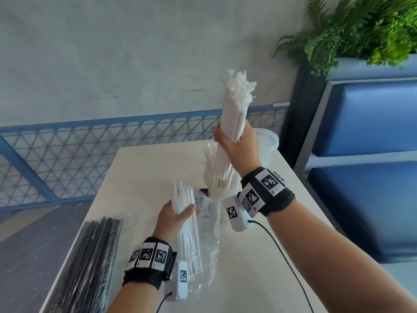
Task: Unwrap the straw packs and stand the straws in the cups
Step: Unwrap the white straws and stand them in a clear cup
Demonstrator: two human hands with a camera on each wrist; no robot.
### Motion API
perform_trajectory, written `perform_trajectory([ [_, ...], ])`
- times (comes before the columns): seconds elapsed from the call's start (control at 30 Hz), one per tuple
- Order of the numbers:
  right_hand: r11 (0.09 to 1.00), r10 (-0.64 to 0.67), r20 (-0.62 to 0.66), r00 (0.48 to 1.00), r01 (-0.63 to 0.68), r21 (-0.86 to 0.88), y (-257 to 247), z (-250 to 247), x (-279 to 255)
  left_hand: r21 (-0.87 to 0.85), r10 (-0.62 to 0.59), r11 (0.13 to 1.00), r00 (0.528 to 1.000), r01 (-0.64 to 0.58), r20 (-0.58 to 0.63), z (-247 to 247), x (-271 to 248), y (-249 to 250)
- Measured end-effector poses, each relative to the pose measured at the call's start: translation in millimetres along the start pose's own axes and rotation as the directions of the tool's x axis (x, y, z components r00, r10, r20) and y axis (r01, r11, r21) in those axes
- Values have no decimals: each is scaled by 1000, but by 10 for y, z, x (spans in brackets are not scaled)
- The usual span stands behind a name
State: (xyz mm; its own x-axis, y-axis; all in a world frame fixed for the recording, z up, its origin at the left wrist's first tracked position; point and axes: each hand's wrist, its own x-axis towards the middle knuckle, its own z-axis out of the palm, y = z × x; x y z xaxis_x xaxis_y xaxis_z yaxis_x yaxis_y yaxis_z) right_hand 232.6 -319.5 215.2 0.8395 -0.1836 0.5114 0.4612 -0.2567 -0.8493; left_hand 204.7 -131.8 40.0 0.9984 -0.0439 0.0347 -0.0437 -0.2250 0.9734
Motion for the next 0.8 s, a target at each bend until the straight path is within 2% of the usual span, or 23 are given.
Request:
perform_trajectory([
  [0.17, 999, 44, 61, 997, -43, -16, 27, 15, 2, -10, -4, 1000, 1000, 4, 21, 4, -44, 69],
  [0.37, 990, 25, -202, 979, 3, 138, -44, -92, 49, 10, 2, 1000, 1000, -2, 5, -14, -47, 46],
  [0.47, 986, 14, -142, 990, 10, 166, -41, -151, 29, 17, -3, 1000, 1000, 3, 0, -8, -44, 90],
  [0.63, 989, 134, 32, 990, -136, 54, 211, -120, 0, -5, -7, 1000, 1000, 7, 11, 18, -52, 138],
  [0.73, 985, 173, -8, 985, -173, 25, 295, -94, 16, -37, -24, 999, 1000, 23, -5, 20, -66, 182],
  [0.8, 985, 170, -84, 982, -170, 3, 282, -80, 54, -40, -37, 999, 999, 37, -3, 24, -84, 217],
])
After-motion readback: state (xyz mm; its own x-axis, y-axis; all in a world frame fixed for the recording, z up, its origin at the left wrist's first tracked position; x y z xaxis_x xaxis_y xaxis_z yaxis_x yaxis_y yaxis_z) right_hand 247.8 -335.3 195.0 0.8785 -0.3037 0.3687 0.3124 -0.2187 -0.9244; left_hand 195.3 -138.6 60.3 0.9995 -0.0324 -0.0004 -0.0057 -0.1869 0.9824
